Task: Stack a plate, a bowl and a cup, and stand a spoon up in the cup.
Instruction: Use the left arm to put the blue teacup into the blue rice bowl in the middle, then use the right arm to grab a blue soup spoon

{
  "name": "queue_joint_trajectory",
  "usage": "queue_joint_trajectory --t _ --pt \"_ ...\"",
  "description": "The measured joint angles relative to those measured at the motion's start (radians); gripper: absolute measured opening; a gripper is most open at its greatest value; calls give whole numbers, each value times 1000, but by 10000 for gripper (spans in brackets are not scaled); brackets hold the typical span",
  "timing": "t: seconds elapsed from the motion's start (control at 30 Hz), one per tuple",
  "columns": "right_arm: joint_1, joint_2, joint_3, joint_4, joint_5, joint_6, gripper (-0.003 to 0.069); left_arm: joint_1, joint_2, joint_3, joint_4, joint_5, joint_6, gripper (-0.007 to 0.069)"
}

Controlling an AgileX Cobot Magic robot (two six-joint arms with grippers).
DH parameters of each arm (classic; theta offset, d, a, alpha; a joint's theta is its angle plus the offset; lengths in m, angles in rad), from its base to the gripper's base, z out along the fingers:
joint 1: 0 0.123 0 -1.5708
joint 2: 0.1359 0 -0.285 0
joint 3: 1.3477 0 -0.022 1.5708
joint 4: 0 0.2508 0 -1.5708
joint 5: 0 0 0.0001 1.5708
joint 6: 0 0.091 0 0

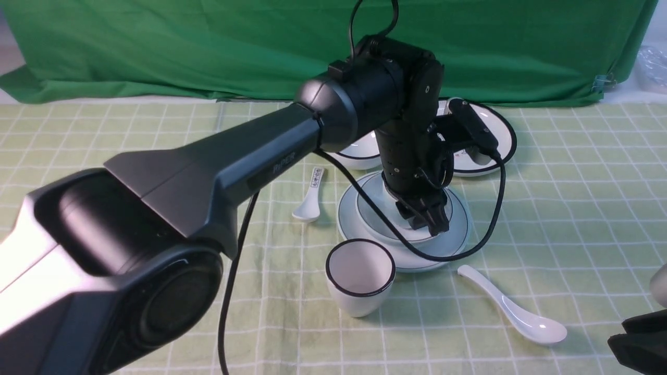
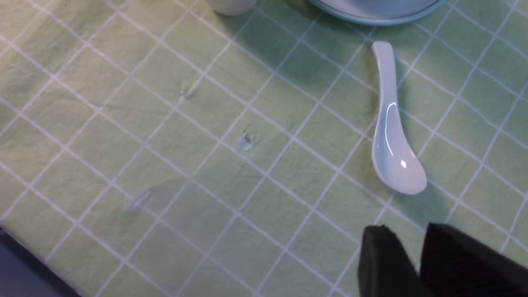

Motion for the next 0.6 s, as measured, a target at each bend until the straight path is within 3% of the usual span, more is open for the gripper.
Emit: queue_joint_trajectory --t 0.1,0.2,0.4,0.47,0.6 --pt "0 0 0 0 0 4 357 1 0 0 -2 -13 0 404" --pt "0 0 0 -4 0 19 418 2 -2 0 -2 -13 -24 495" --pt "0 28 0 -52 -22 50 424 2 -69 2 19 44 -121 516" --pt "0 86 -4 -76 -52 49 424 2 -136 12 40 55 -192 458" --pt "-4 327 -61 -90 -89 20 424 2 -382 104 38 57 -283 162"
